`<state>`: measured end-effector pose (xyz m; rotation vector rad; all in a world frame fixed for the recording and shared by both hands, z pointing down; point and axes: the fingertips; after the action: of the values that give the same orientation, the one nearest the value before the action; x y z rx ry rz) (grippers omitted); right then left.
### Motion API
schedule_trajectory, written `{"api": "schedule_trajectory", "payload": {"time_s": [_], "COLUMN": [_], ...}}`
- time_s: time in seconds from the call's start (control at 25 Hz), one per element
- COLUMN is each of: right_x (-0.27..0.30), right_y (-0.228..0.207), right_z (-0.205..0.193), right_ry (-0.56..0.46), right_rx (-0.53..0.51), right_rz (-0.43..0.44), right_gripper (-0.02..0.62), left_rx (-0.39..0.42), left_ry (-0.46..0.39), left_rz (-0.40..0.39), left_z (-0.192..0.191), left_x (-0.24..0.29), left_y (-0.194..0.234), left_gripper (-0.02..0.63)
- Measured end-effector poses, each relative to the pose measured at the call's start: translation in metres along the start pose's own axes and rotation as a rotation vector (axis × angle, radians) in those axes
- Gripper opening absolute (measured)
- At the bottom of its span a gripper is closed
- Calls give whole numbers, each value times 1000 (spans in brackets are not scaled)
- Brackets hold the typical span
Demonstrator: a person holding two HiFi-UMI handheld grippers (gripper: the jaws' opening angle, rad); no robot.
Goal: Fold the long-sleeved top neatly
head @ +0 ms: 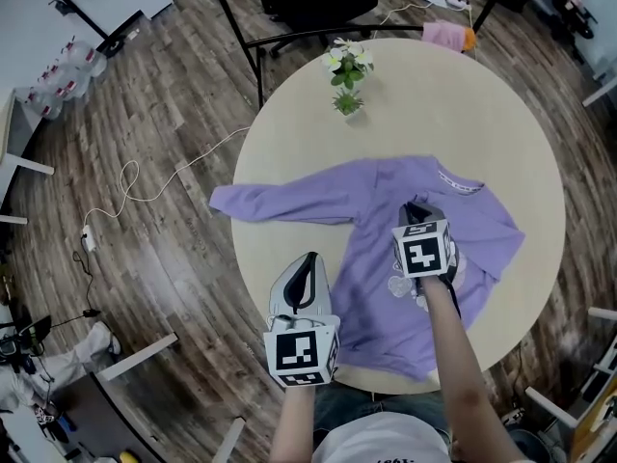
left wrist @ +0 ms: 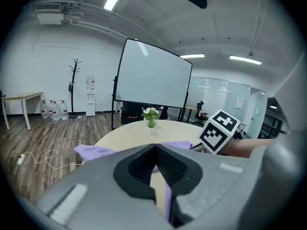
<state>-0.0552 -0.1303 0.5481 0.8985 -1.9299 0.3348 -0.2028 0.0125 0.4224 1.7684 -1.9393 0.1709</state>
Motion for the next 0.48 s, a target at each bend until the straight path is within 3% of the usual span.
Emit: {"api": "schedule_trajectory", "payload": {"time_s": [0.12, 0.24, 0.48], "right_x": [9, 12, -5], "right_y": [12, 26, 44], "right_z": [3, 9, 39], "right_ry": [-13, -31, -122], "right_rx": [9, -7, -51], "right_rz": [42, 80, 100], "right_gripper": [61, 144, 147], "left_rx": [-4, -10, -15], "left_ry": [0, -3, -12], "left_rz": [6, 15, 36], "left_z": [-1, -1, 0], "left_x": [1, 0, -4], "left_y": [6, 13, 24], "left_gripper": [0, 0, 0]}}
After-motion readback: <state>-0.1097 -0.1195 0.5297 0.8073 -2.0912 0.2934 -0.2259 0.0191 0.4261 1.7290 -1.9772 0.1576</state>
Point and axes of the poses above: the fingertips, and each gripper's own axes: x forward along the fingers, y to its left, z out of its top, and after that the axes turned 4 degrees about -x, right-handed
